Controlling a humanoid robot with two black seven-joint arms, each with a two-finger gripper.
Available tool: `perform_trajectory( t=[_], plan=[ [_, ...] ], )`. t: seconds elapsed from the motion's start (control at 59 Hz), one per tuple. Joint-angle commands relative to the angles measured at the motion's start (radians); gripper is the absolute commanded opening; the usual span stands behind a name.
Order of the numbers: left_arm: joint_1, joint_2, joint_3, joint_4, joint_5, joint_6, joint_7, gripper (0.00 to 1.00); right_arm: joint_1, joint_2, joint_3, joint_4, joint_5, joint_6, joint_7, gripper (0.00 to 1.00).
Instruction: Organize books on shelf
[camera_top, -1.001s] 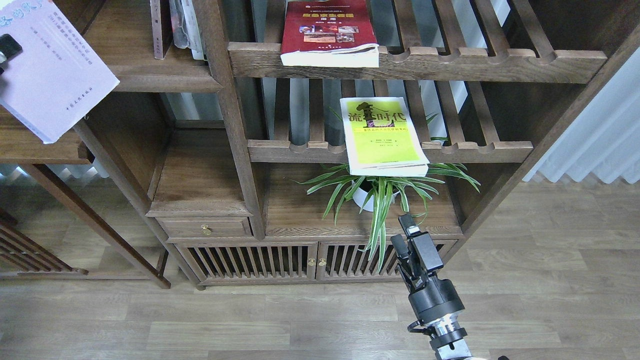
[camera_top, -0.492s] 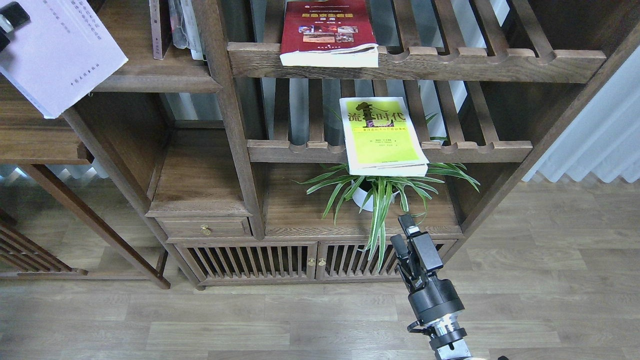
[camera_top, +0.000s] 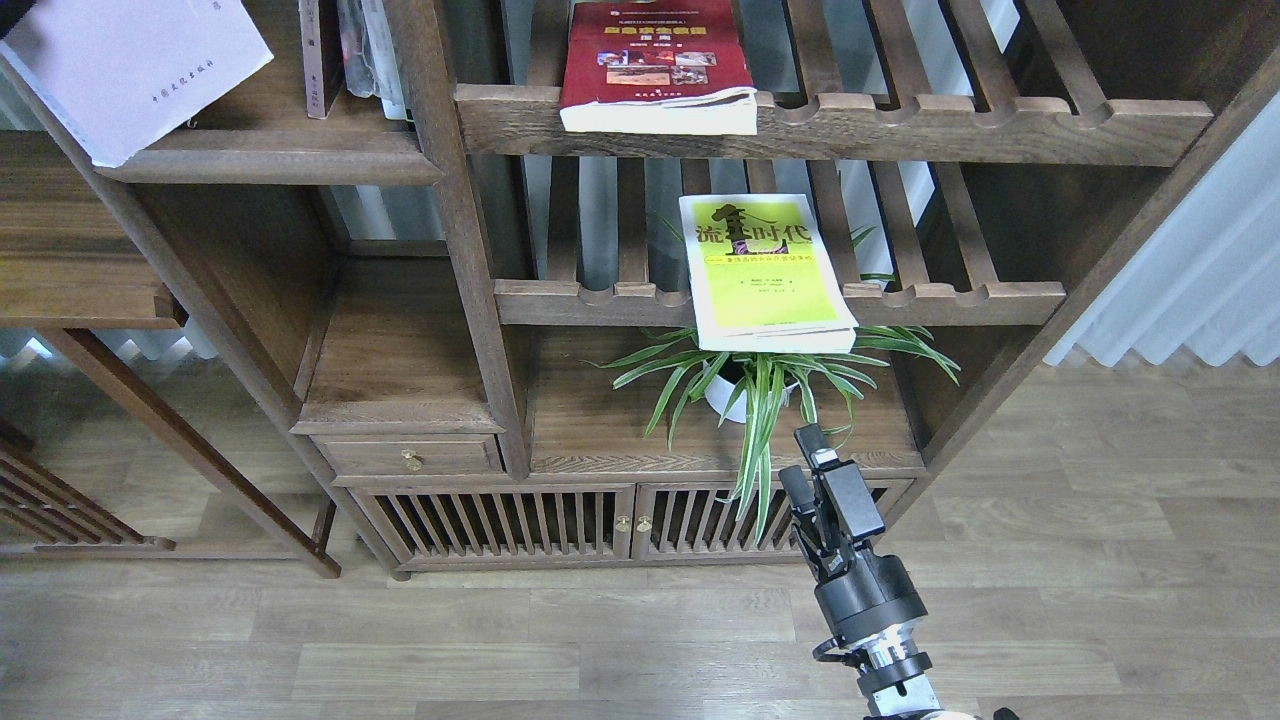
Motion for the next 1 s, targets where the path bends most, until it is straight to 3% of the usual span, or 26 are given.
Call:
perform_trajectory(
  t=[0.0,0.526,0.984],
  plan=[
    [-0.041,-0.017,0.016,0.035,0.028,0.0,0.0,0.07,0.004,0.0,-0.001,0.001,0.0,0.0,0.0,0.98],
    [-0.268,-0.178,0.091,0.216,0.232,0.0,0.0,0.07,0.012,0.0,-0.003,0.007,0.002,0.0,0.0,0.98],
    [-0.323,-0.191,0.096,0.298,0.298,0.0,0.0,0.07,0.012,0.0,-0.003,0.016,0.003,0.0,0.0,0.98]
  ],
)
